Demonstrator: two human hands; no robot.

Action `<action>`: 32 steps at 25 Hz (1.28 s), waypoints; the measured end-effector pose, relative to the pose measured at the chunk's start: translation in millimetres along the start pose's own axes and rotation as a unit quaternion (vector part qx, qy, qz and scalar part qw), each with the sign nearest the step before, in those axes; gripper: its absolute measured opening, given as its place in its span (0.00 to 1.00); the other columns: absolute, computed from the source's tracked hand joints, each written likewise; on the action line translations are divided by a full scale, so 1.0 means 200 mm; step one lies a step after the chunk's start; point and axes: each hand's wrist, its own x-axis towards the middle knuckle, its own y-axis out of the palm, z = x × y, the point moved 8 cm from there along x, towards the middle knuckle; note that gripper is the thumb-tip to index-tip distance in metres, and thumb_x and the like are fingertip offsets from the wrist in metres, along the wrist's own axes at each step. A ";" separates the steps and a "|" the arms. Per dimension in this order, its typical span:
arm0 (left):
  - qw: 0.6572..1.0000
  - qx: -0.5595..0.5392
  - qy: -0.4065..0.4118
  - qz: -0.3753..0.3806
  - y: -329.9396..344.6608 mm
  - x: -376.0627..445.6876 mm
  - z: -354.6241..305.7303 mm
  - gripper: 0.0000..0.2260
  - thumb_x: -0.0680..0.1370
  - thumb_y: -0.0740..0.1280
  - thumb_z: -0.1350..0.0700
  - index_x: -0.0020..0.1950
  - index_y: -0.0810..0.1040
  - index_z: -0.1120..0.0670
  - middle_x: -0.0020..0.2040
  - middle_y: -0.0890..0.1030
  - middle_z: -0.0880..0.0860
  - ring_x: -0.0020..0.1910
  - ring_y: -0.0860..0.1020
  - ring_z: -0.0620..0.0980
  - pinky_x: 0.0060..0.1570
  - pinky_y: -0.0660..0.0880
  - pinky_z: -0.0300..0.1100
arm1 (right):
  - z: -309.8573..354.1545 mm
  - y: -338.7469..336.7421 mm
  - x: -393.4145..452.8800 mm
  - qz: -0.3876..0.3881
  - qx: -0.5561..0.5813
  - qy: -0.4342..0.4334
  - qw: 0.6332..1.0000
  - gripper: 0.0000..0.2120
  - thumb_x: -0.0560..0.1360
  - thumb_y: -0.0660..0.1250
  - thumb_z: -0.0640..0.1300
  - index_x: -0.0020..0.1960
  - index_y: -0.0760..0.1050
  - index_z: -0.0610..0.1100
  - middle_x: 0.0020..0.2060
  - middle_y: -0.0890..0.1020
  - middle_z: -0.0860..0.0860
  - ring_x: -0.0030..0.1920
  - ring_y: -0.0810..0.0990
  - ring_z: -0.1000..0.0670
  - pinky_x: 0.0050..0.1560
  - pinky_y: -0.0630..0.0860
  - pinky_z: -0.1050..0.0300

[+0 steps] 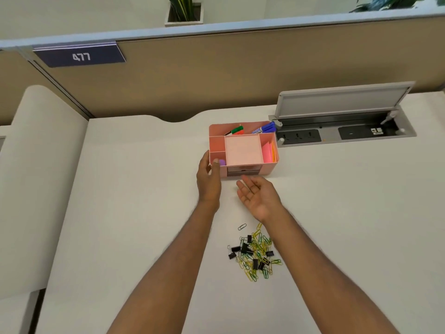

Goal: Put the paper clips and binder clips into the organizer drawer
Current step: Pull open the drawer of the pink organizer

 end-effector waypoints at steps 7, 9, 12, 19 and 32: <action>1.000 0.002 0.017 -0.010 0.00 0.01 0.00 0.21 0.82 0.63 0.41 0.75 0.69 0.40 0.70 0.77 0.45 0.69 0.76 0.50 0.62 0.80 0.49 | 0.01 0.07 0.01 -0.004 0.014 -0.018 1.000 0.04 0.77 0.67 0.40 0.51 0.79 0.41 0.51 0.82 0.48 0.55 0.82 0.48 0.54 0.77 0.55; 1.000 0.000 0.018 -0.010 0.00 0.01 0.01 0.21 0.82 0.63 0.41 0.75 0.69 0.41 0.70 0.77 0.45 0.69 0.76 0.50 0.62 0.80 0.49 | 0.01 0.07 0.01 -0.008 0.020 -0.027 0.999 0.04 0.77 0.68 0.39 0.51 0.79 0.42 0.52 0.82 0.47 0.54 0.82 0.48 0.54 0.77 0.55; 1.000 -0.002 0.026 -0.008 0.00 0.01 0.02 0.21 0.82 0.63 0.40 0.75 0.69 0.40 0.69 0.77 0.45 0.69 0.76 0.50 0.63 0.79 0.50 | 0.01 0.08 -0.01 -0.001 0.030 -0.033 0.999 0.05 0.77 0.69 0.39 0.52 0.79 0.42 0.52 0.82 0.47 0.53 0.83 0.48 0.52 0.77 0.55; 1.000 -0.006 0.020 -0.004 0.00 0.03 0.03 0.20 0.82 0.63 0.40 0.74 0.70 0.39 0.70 0.77 0.45 0.70 0.75 0.49 0.63 0.79 0.51 | -0.03 0.00 -0.01 -0.019 -0.011 -0.056 0.998 0.13 0.75 0.75 0.49 0.56 0.79 0.45 0.45 0.81 0.50 0.43 0.79 0.51 0.40 0.76 0.59; 1.000 -0.011 -0.002 -0.012 0.01 0.02 0.06 0.21 0.83 0.61 0.41 0.76 0.68 0.41 0.72 0.75 0.46 0.71 0.73 0.50 0.65 0.78 0.51 | -0.09 -0.11 -0.05 -0.008 -0.048 -0.048 0.998 0.06 0.77 0.72 0.46 0.51 0.80 0.46 0.49 0.85 0.50 0.52 0.84 0.50 0.44 0.77 0.59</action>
